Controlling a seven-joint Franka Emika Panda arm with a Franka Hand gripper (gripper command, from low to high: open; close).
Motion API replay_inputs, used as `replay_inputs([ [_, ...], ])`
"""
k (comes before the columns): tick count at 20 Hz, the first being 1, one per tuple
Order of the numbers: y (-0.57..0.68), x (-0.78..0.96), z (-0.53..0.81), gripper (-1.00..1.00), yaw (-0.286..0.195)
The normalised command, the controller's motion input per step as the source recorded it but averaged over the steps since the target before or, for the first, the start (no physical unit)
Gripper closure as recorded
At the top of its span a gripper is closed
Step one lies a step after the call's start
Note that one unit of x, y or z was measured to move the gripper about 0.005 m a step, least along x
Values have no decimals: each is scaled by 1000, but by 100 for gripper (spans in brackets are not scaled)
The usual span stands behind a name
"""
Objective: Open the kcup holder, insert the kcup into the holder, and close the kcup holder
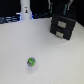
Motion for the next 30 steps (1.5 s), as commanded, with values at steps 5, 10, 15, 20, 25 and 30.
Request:
replay_inputs([
  [5,662,-148,-156,-100,-173],
  [10,596,-80,-202,-100,-163],
  [15,542,-46,-239,-100,-159],
  [20,413,-56,-298,-100,-137],
  [25,240,-156,-375,-100,-102],
  [30,83,-303,-373,-100,-56],
])
